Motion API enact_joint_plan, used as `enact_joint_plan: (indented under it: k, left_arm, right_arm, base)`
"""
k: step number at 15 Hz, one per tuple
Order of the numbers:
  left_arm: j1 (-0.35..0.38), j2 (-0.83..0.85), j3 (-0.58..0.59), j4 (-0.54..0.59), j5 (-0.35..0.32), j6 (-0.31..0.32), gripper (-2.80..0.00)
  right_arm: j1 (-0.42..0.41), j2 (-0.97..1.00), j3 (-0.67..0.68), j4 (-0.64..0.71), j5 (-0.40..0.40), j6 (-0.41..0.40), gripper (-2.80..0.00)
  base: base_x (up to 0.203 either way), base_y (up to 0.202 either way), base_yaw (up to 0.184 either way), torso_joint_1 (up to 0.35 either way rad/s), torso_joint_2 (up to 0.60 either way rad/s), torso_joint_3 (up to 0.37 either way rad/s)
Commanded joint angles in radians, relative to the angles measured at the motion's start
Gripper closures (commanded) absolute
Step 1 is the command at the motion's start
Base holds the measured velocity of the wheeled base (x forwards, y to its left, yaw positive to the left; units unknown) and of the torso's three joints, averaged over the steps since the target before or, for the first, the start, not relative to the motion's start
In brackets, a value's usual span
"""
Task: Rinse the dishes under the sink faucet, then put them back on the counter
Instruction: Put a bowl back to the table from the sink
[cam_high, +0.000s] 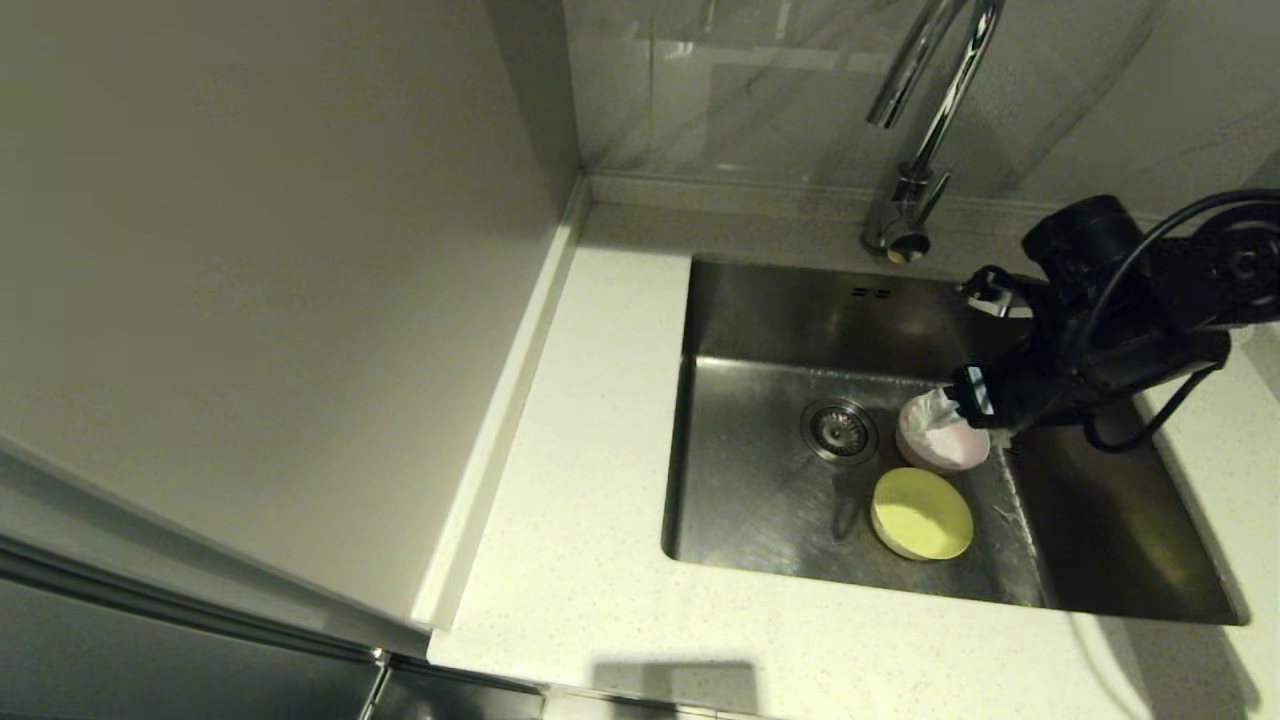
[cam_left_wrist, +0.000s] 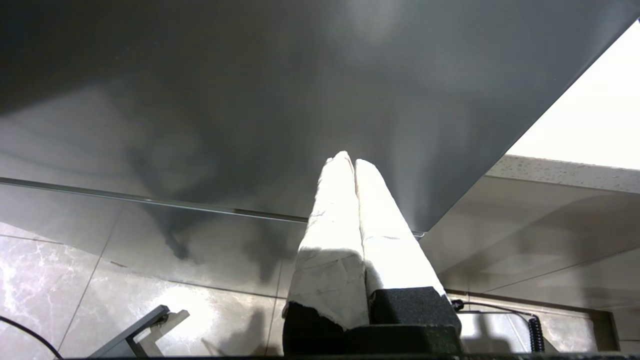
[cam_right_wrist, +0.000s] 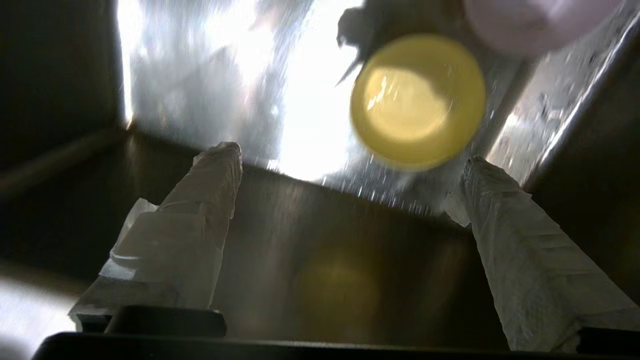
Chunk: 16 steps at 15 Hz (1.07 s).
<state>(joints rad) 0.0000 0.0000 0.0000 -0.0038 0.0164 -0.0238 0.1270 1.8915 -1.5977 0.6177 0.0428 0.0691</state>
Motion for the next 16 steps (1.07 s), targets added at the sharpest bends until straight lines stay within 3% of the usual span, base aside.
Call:
enact_joint_plan:
  k: [1,8,16]
  left_arm:
    - [0.0,-0.002,0.0,-0.001,0.0,-0.001,0.0]
    - [0.0,-0.002,0.0,-0.001,0.0,-0.001,0.0]
    - [0.0,-0.002,0.0,-0.001,0.0,-0.001,0.0]
  right_arm:
    - [0.001,0.096,-0.002,-0.09,-0.047,-0.001,-2.8]
    - [-0.043,0.317,-0.06,-0.343,-0.236,-0.091,-2.8]
    - [-0.084,0.493,-0.235,-0.352,-0.243,-0.123,-2.8]
  base:
    - [0.0,0.0,0.0,0.0,0.0,0.0]
    - [0.0,0.0,0.0,0.0,0.0,0.0]
    - [0.0,0.0,0.0,0.0,0.0,0.0]
